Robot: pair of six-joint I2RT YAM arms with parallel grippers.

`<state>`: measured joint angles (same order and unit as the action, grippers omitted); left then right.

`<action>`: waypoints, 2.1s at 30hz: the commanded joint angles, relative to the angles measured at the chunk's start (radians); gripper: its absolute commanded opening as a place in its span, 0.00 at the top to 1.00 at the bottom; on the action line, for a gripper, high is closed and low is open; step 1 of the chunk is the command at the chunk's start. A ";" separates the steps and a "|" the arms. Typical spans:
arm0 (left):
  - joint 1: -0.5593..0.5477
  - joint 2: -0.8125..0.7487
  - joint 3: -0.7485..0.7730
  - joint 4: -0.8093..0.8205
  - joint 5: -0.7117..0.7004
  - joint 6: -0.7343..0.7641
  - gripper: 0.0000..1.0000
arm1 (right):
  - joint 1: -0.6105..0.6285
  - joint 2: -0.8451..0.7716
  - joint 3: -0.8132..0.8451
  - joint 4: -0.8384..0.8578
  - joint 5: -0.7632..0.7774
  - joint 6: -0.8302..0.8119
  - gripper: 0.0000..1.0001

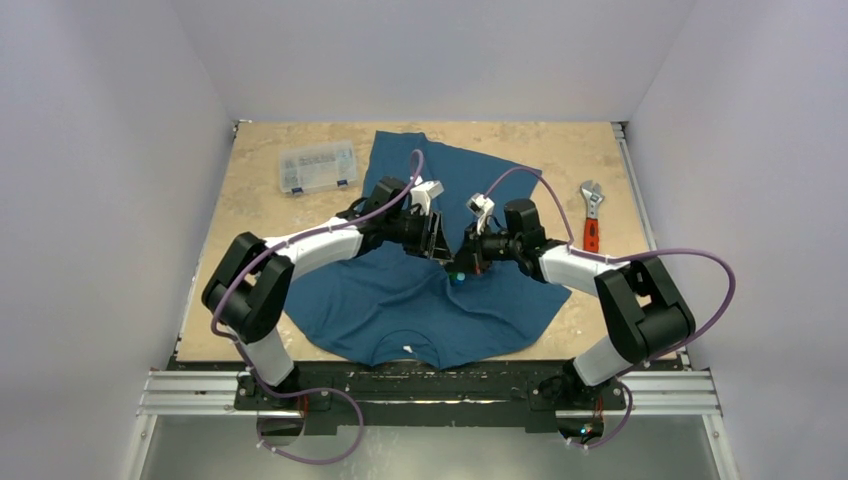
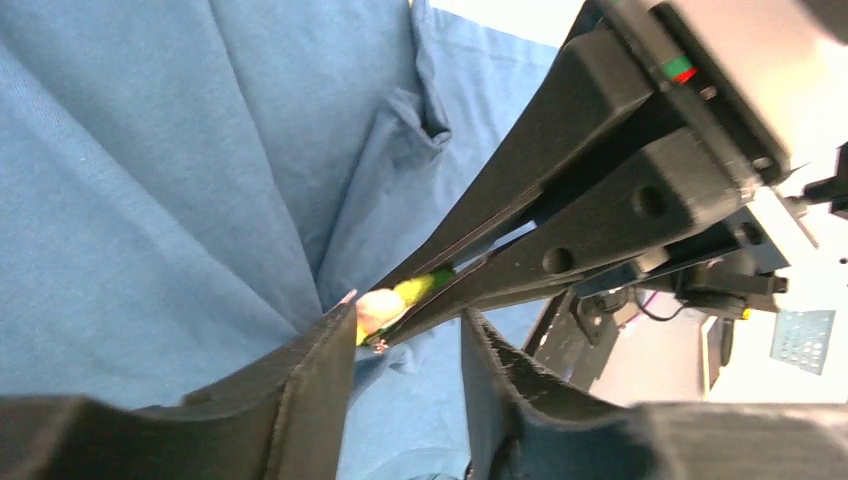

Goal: Remove the brooch from the garment

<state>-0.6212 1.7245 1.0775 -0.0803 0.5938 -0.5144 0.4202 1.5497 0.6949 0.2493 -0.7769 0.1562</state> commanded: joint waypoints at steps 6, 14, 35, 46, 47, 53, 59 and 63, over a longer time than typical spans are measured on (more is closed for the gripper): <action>0.107 -0.189 -0.144 0.223 0.063 0.003 0.47 | 0.005 0.007 0.001 0.099 -0.033 0.084 1.00; 0.113 -0.213 -0.325 0.441 0.172 0.060 0.47 | -0.028 0.028 -0.002 0.140 -0.125 0.137 1.00; 0.100 -0.051 -0.311 0.668 0.168 -0.054 0.63 | -0.057 0.067 0.006 0.211 -0.189 0.262 1.00; 0.100 -0.020 -0.303 0.722 0.194 -0.119 0.65 | -0.077 0.113 0.018 0.279 -0.220 0.362 1.00; 0.100 -0.017 -0.301 0.724 0.193 -0.128 0.65 | -0.080 0.116 0.018 0.286 -0.223 0.368 1.00; 0.100 0.002 -0.295 0.730 0.188 -0.152 0.68 | -0.085 0.121 0.017 0.303 -0.231 0.381 1.00; 0.100 0.013 -0.288 0.754 0.197 -0.180 0.67 | -0.085 0.124 0.016 0.310 -0.231 0.388 1.00; 0.100 0.022 -0.281 0.750 0.189 -0.198 0.68 | -0.084 0.125 0.021 0.312 -0.231 0.388 1.00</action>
<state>-0.5175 1.7367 0.7517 0.5980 0.7647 -0.6823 0.3325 1.6718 0.6949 0.4984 -0.9833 0.5304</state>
